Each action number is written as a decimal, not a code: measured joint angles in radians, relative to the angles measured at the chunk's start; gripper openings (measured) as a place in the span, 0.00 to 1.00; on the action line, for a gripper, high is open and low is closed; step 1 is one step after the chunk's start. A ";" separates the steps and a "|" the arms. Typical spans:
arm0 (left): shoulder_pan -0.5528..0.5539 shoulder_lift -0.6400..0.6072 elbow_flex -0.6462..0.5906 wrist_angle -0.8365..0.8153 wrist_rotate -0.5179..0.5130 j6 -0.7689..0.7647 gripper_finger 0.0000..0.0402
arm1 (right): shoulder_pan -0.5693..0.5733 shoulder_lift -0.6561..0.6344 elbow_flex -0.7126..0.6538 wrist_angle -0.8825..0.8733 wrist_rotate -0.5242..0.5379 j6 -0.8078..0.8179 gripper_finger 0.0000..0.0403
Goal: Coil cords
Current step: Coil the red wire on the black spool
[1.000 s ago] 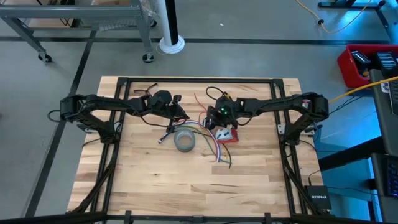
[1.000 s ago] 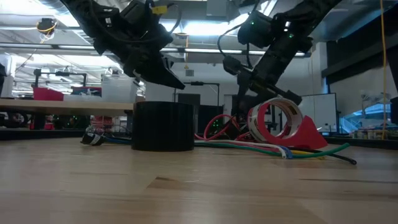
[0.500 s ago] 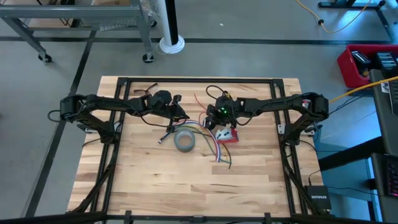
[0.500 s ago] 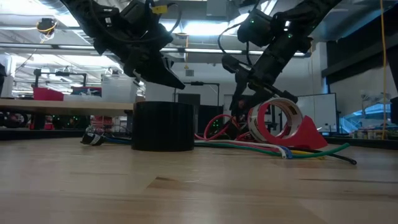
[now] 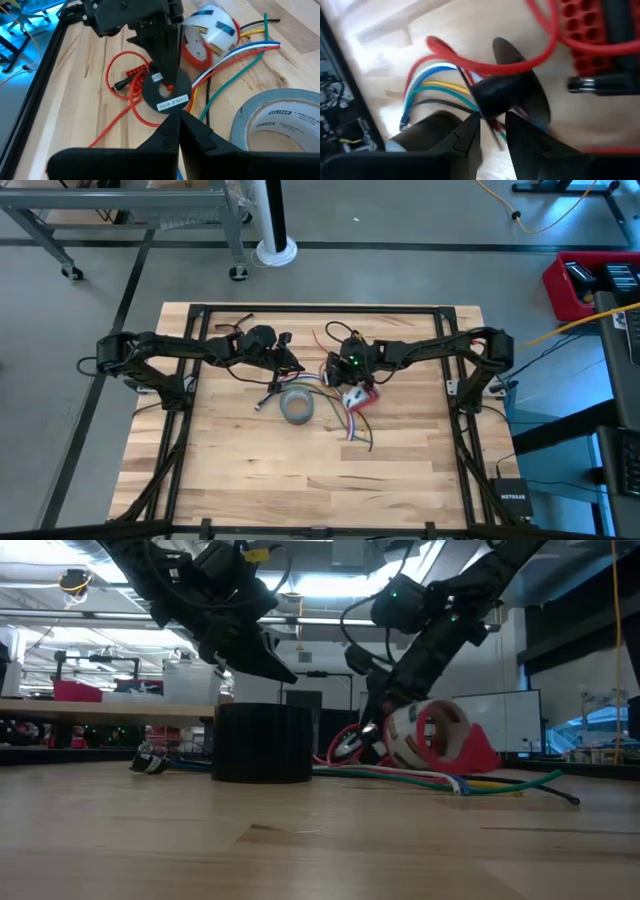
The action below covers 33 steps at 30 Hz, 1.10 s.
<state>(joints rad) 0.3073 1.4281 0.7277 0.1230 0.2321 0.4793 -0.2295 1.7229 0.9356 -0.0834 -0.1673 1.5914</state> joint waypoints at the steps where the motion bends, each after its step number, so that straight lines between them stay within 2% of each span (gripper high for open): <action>1: 0.000 0.000 0.000 -0.001 0.000 0.000 0.00 | 0.000 0.001 0.000 0.018 0.000 0.000 0.23; 5: 0.000 0.000 0.000 -0.007 0.000 0.000 0.00 | 0.000 0.000 0.000 0.050 0.013 -0.002 0.18; 10: 0.000 0.000 0.000 -0.010 0.000 0.000 0.00 | 0.000 0.000 0.000 0.082 0.021 -0.057 0.03; 15: 0.001 0.000 0.000 -0.014 -0.006 -0.004 0.00 | 0.000 0.000 0.000 0.090 0.036 -0.070 0.04; 21: 0.042 0.000 0.000 -0.016 -0.106 -0.059 0.00 | 0.001 -0.031 0.000 0.090 0.043 -0.109 0.02; 33: 0.164 -0.021 0.000 0.043 -0.116 -0.172 0.00 | 0.000 -0.254 0.000 0.093 0.280 -0.346 0.01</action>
<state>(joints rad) 0.4709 1.4070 0.7277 0.1662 0.1166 0.3071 -0.2295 1.4687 0.9356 0.0101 0.1131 1.2455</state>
